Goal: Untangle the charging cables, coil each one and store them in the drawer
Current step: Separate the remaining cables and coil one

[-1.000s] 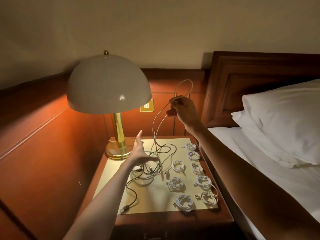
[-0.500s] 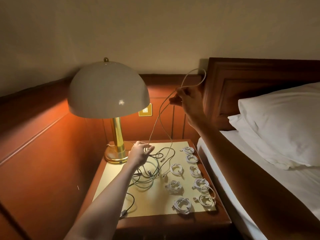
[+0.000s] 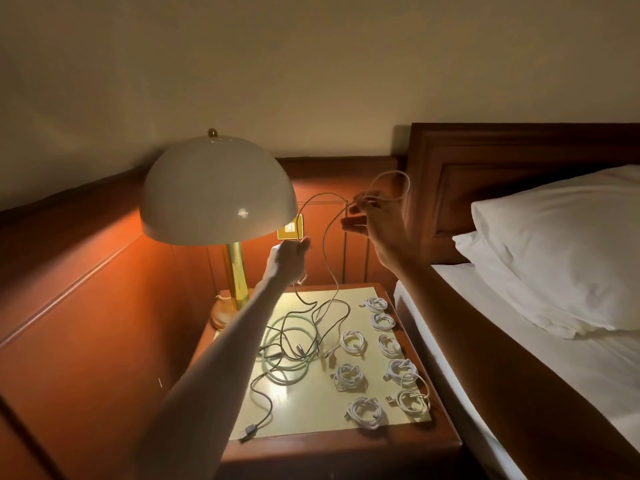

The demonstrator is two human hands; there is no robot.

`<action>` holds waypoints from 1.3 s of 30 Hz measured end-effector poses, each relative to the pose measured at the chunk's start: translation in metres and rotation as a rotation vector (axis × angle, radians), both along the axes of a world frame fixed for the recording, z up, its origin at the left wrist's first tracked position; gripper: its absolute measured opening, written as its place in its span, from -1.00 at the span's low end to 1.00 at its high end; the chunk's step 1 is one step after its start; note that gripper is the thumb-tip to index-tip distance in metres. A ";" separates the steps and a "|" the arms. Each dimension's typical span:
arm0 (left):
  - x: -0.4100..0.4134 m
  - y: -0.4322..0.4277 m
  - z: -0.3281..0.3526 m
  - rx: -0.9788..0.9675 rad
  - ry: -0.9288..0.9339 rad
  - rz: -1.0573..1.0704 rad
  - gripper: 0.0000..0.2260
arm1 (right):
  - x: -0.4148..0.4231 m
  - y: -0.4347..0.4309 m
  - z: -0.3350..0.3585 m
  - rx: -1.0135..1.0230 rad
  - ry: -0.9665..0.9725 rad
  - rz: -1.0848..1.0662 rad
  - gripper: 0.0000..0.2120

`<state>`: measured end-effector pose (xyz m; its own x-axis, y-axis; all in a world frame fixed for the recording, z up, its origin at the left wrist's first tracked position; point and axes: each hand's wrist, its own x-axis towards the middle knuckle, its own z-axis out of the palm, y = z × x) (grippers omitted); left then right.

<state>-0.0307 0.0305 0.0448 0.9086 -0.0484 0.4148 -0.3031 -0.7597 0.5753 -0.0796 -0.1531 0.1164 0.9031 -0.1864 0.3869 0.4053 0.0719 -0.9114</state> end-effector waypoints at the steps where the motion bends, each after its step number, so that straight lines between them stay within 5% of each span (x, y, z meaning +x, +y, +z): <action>1: -0.001 0.000 0.009 -0.044 -0.031 -0.049 -0.61 | 0.000 -0.001 -0.002 -0.003 0.006 0.000 -0.93; 5: -0.022 0.001 0.040 -0.371 -0.160 -0.183 -0.71 | -0.003 -0.003 -0.003 -0.014 0.010 -0.015 -0.91; 10: -0.057 0.018 0.070 -0.039 -0.034 -0.259 -0.59 | -0.022 0.006 0.016 -0.077 -0.025 -0.006 -0.80; 14: -0.082 0.053 0.074 -0.143 0.102 -0.239 -0.56 | -0.052 0.011 0.041 -0.133 -0.051 0.026 -0.80; 19: -0.125 0.093 0.092 -0.243 0.138 -0.186 -0.60 | -0.102 0.003 0.045 -0.726 -0.143 0.108 -0.91; 23: -0.166 0.108 0.101 -0.416 0.220 -0.217 -0.70 | -0.138 -0.005 0.034 -1.197 -0.020 0.465 -0.59; 26: -0.200 0.109 0.110 -0.448 0.257 -0.353 -0.73 | -0.159 -0.007 0.033 -1.371 0.116 0.587 -0.47; 30: -0.233 0.098 0.120 -0.271 0.245 -0.511 -0.70 | -0.178 0.014 0.042 -1.125 -0.077 0.262 -0.74; 32: -0.242 0.090 0.122 -0.206 0.222 -0.538 -0.68 | -0.186 0.029 0.043 -0.992 -0.041 0.291 -0.63; 39: -0.249 0.092 0.116 -0.464 0.282 -0.638 -0.70 | -0.193 0.052 0.022 -0.781 0.015 0.406 -0.82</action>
<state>-0.2801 0.1228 0.1613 0.8373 -0.4691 0.2808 -0.3926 -0.1583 0.9060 -0.2722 -0.1011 0.1389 0.8479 0.4635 0.2573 0.4717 -0.4383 -0.7651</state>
